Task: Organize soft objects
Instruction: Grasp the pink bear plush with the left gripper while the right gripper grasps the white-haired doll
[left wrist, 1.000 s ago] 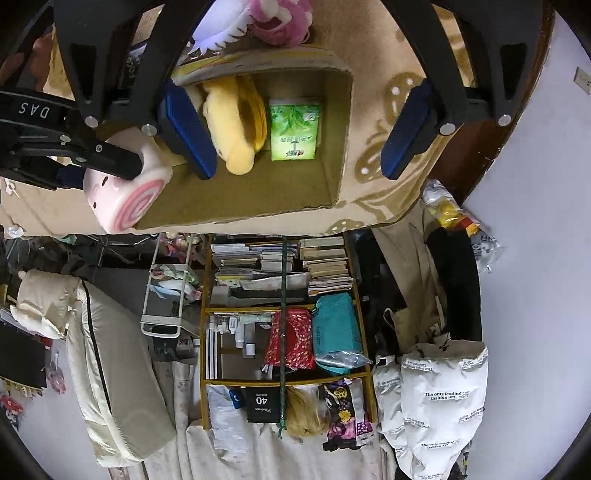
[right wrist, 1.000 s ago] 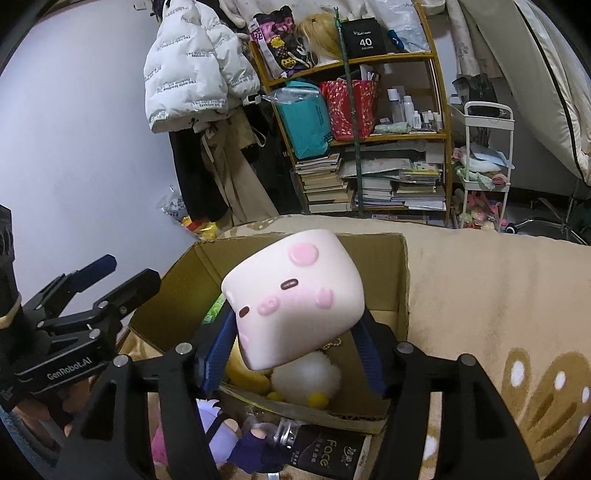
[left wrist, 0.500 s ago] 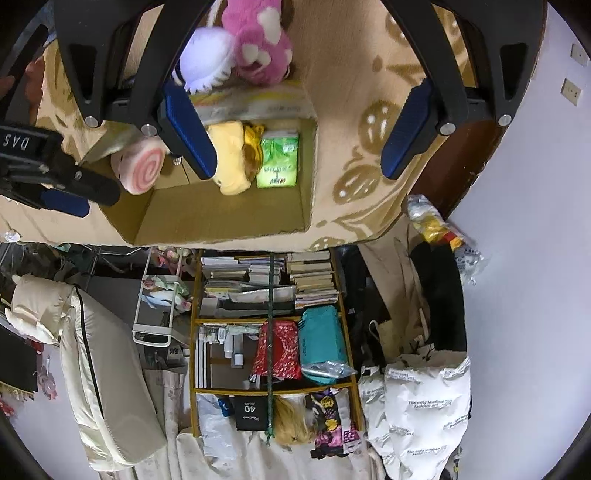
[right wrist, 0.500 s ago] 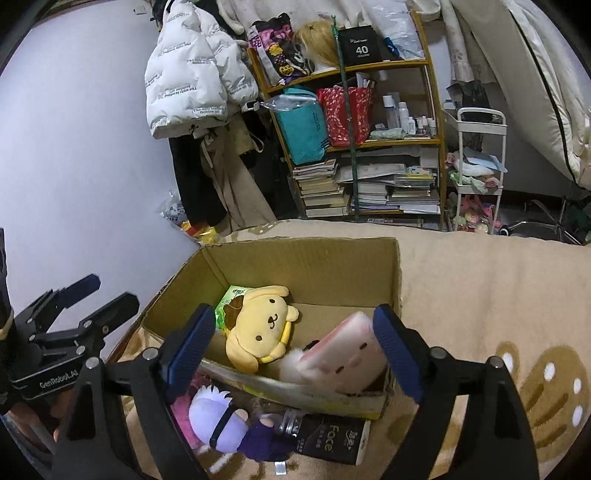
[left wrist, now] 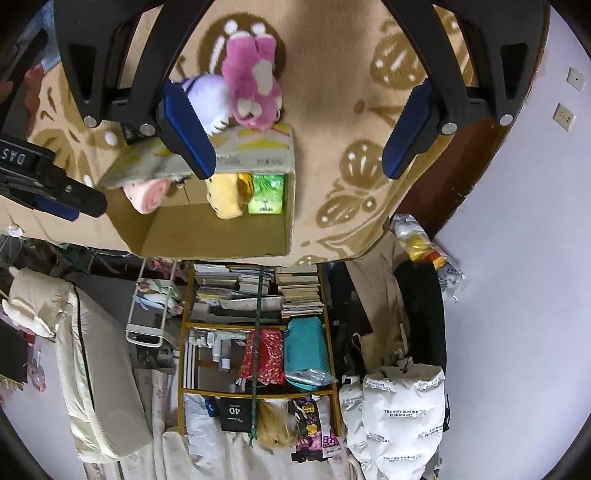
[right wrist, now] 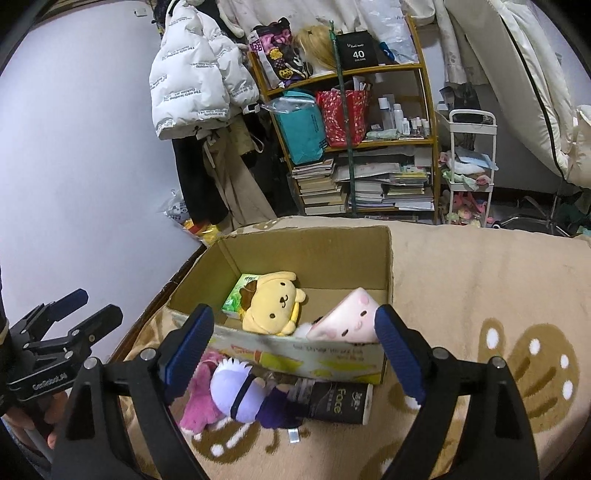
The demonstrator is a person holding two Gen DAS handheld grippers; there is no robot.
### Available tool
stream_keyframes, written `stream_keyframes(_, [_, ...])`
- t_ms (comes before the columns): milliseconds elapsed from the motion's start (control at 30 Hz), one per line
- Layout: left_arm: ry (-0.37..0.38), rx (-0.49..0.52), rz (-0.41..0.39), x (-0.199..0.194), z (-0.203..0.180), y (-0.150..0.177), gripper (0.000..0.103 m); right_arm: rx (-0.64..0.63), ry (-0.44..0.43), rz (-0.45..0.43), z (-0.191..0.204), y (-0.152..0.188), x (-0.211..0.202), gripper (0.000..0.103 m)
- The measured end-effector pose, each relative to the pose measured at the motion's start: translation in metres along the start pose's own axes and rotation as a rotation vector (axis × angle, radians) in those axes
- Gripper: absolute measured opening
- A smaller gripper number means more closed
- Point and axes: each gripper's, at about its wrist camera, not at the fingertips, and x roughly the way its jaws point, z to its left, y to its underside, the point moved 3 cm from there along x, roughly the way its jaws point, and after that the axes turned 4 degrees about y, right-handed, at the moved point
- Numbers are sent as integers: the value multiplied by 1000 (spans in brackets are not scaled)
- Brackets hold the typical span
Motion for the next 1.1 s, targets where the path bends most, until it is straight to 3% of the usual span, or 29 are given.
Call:
stream_keyframes(467, [-20,-16,48,-22,1,25,91,-43,11,16,19,17,-19,93])
stream_keyframes(1100, [-8,-18,160,11,3,47,91,-76,19,73,29,31,-2,93])
